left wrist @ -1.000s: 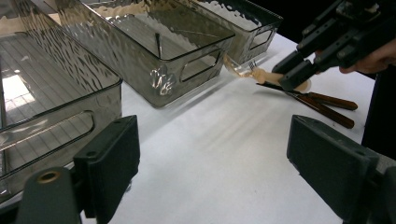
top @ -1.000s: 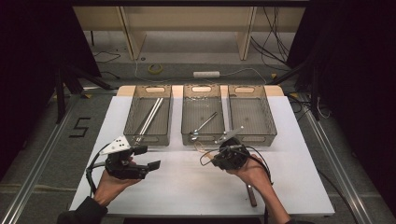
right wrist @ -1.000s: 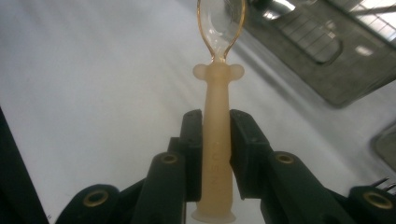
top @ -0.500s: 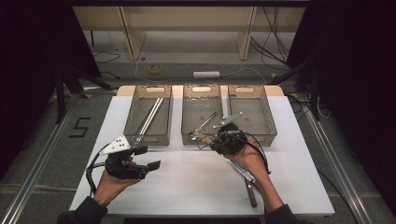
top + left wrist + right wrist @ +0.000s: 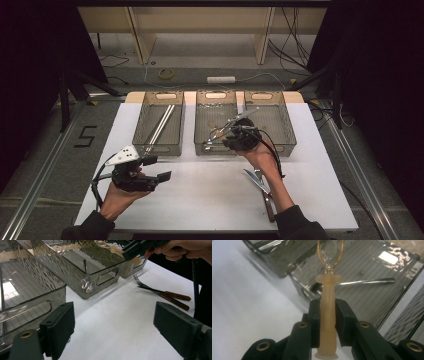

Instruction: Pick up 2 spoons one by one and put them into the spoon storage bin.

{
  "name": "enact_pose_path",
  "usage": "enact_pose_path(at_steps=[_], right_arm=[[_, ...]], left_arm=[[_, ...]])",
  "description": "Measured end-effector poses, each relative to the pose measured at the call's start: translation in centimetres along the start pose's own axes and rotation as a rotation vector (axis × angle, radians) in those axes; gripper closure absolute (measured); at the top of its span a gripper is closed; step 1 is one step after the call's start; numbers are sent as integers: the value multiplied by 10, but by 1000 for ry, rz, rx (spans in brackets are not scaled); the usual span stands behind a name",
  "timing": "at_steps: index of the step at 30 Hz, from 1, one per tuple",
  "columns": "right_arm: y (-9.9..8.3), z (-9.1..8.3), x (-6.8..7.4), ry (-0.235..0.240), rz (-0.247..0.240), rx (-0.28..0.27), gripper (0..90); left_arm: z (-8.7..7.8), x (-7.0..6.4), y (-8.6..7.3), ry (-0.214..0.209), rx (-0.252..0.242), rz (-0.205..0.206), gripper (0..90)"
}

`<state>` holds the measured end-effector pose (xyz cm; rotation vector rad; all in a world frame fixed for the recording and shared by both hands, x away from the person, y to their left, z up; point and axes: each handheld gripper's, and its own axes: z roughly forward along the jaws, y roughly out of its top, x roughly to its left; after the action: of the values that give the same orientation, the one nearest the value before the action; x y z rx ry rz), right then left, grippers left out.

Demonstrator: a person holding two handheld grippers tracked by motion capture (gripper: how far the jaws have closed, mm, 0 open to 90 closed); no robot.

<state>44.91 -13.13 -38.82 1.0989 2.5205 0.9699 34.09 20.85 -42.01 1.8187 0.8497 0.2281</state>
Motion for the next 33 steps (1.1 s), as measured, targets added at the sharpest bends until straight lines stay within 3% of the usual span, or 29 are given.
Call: enact_pose_path(at_steps=[16, 24, 33], right_arm=[[29, 24, -12, -54, 41, 2, 762], [35, 43, -20, -81, 76, 37, 762], [40, 55, -23, -80, 100, 51, 761]], left_arm=[[-3, 1, 1, 4, -33, -2, 170], [-3, 0, 1, 5, -34, 1, 170], [-3, 0, 1, 6, -35, 1, 170]])
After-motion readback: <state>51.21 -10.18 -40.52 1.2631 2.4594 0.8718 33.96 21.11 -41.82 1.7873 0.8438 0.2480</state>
